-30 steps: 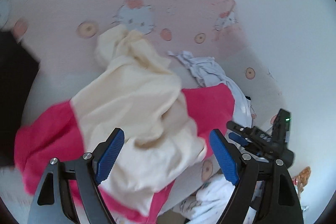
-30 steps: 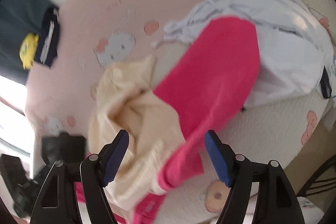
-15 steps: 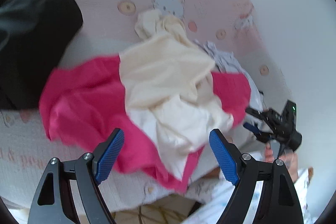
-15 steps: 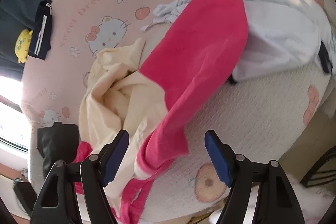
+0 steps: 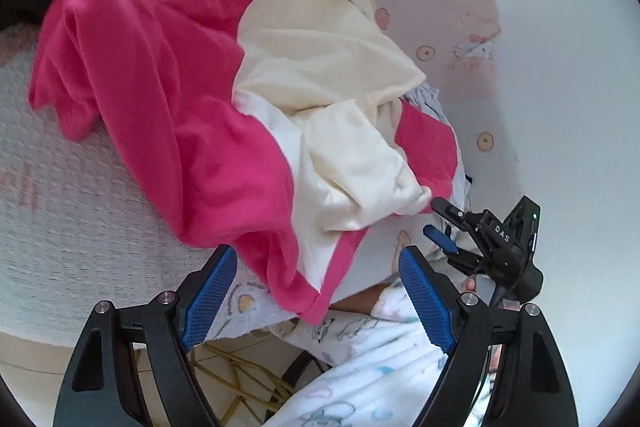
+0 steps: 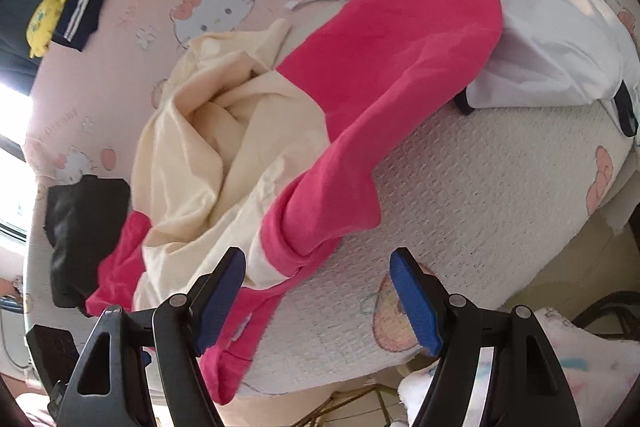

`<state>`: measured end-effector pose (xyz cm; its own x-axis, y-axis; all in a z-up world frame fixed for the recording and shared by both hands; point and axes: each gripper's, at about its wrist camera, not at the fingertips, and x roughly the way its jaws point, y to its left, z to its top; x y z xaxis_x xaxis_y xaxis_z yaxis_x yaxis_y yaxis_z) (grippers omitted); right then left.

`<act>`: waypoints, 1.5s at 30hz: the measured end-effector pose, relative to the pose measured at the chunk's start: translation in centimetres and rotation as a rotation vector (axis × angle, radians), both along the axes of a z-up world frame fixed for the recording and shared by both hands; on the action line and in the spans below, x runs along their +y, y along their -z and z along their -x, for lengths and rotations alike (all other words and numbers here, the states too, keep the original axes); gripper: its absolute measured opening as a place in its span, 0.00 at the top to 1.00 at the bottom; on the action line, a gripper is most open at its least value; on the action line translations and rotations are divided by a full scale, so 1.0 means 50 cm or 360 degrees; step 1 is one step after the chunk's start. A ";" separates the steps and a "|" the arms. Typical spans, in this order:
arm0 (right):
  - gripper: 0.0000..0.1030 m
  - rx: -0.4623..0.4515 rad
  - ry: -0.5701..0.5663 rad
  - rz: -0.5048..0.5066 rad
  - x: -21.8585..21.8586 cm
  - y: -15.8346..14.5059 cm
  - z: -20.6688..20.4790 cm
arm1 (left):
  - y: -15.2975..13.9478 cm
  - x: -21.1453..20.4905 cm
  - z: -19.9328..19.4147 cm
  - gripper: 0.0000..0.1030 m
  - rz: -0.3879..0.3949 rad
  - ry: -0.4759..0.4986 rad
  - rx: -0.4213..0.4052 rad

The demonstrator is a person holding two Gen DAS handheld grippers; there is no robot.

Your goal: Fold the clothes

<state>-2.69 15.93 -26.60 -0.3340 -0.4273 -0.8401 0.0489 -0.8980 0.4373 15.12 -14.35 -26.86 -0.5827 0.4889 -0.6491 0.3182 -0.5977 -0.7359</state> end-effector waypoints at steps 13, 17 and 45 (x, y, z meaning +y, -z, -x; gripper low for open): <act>0.28 -0.0020 0.0013 -0.0096 -0.004 0.018 0.034 | 0.037 0.030 0.045 0.46 0.0164 -0.0066 -0.0068; 0.28 0.0012 0.0002 -0.0183 -0.004 0.001 0.028 | 0.038 0.035 0.060 0.86 0.0372 -0.0054 -0.0144; 0.83 -0.0097 -0.0491 0.0206 -0.078 -0.032 -0.004 | -0.046 -0.011 0.106 0.87 0.0979 0.0352 -0.0149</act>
